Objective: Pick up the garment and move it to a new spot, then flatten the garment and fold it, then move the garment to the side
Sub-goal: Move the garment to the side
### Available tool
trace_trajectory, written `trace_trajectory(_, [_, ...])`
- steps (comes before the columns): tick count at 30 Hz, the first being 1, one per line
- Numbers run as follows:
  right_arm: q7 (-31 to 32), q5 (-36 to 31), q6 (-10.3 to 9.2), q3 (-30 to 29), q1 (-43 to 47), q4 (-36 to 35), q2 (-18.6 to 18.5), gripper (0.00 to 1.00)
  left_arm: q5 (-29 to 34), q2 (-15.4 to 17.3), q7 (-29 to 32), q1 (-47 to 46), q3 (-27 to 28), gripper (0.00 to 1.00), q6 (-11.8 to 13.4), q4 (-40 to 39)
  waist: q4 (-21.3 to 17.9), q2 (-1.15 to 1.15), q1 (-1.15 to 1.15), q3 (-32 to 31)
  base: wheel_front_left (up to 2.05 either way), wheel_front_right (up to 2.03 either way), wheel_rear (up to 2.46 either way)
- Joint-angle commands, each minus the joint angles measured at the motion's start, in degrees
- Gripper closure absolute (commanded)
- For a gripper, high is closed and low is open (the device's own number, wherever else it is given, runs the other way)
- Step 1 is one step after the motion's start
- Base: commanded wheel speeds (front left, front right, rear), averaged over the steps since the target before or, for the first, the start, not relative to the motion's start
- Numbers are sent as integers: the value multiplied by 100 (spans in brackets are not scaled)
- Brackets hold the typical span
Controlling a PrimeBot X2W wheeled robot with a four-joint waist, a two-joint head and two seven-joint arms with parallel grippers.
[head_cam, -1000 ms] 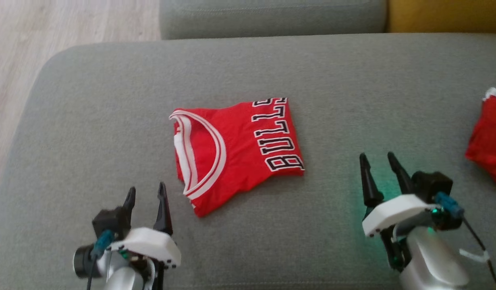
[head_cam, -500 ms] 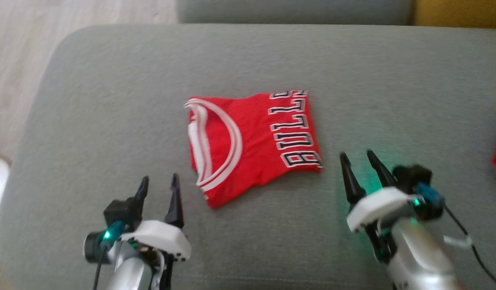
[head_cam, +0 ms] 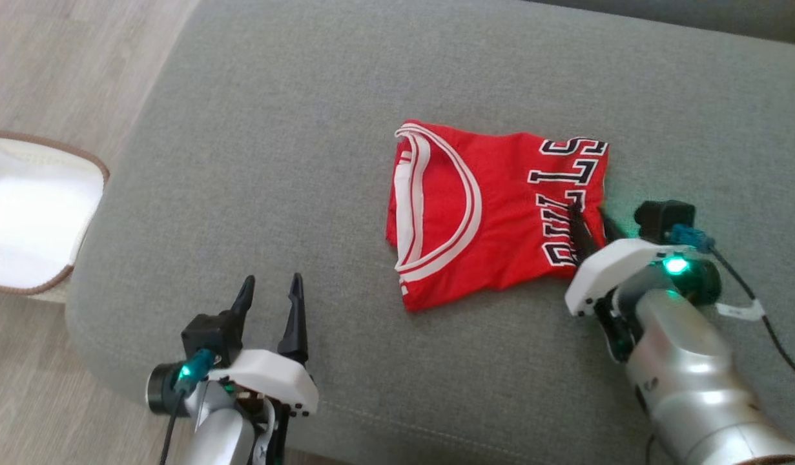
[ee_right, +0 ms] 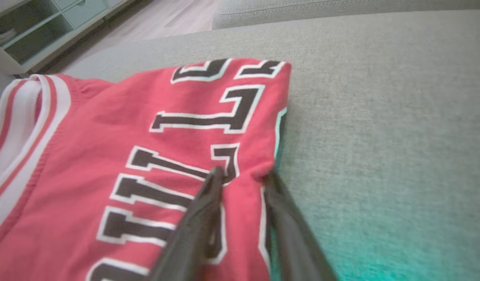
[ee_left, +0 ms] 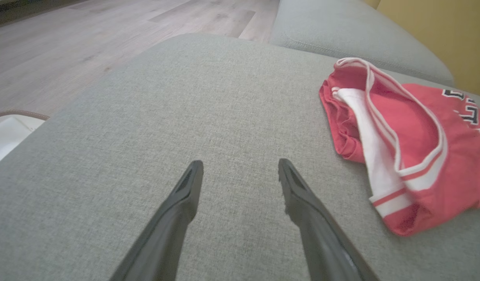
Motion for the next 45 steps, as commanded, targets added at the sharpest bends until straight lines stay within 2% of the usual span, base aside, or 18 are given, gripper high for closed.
trace_trajectory(1, [-1,95,21,206,18,30,95,100,-2,51,-70,-141,214,0,-1,-183,-56,0,0,-4,0,0,0])
trace_trajectory(4, [-179,282,21,319,8,-15,95,100,52,51,-70,-122,274,0,-24,-175,-324,0,0,-79,0,0,0])
trace_trajectory(7, [-288,447,21,392,20,-129,95,100,126,51,-70,-103,347,0,-65,-167,-774,0,0,-200,0,0,0])
trace_trajectory(19, [-341,734,21,822,277,-1013,95,100,357,51,-70,-325,585,0,-243,-133,-3399,0,0,-218,0,0,0])
trace_trajectory(24, [-341,772,21,910,315,-1273,95,100,416,51,-70,-475,523,0,-325,-71,-4052,0,0,-61,0,0,0])
trace_trajectory(28, [-342,576,21,861,205,-1469,95,100,461,51,-70,-534,454,0,-385,12,-4216,0,0,27,0,0,0])
trace_trajectory(31, [-342,286,21,666,-30,-1543,53,100,489,51,-70,-521,430,0,-416,57,-4139,0,0,58,0,0,0])
trace_trajectory(34, [-342,-40,21,360,-352,-1520,-158,100,502,51,-70,-495,432,0,-427,98,-3980,0,0,77,0,0,0])
trace_trajectory(37, [-342,-402,21,-29,-693,-1360,-525,100,519,51,-70,-449,448,0,-433,113,-3793,0,0,80,0,0,0])
trace_trajectory(42, [-342,-1335,21,-844,-1102,-1007,-1380,100,505,51,-70,-377,506,0,-408,79,-3513,0,0,143,0,0,0])
trace_trajectory(43, [-342,-1335,21,-844,-1102,-1007,-1380,100,505,51,-70,-377,506,0,-408,79,-3513,0,0,143,0,0,0])
trace_trajectory(45, [-319,-1775,21,-1188,-1161,-895,-1609,100,497,51,-70,-390,544,0,-397,74,-3435,0,0,187,0,0,0])
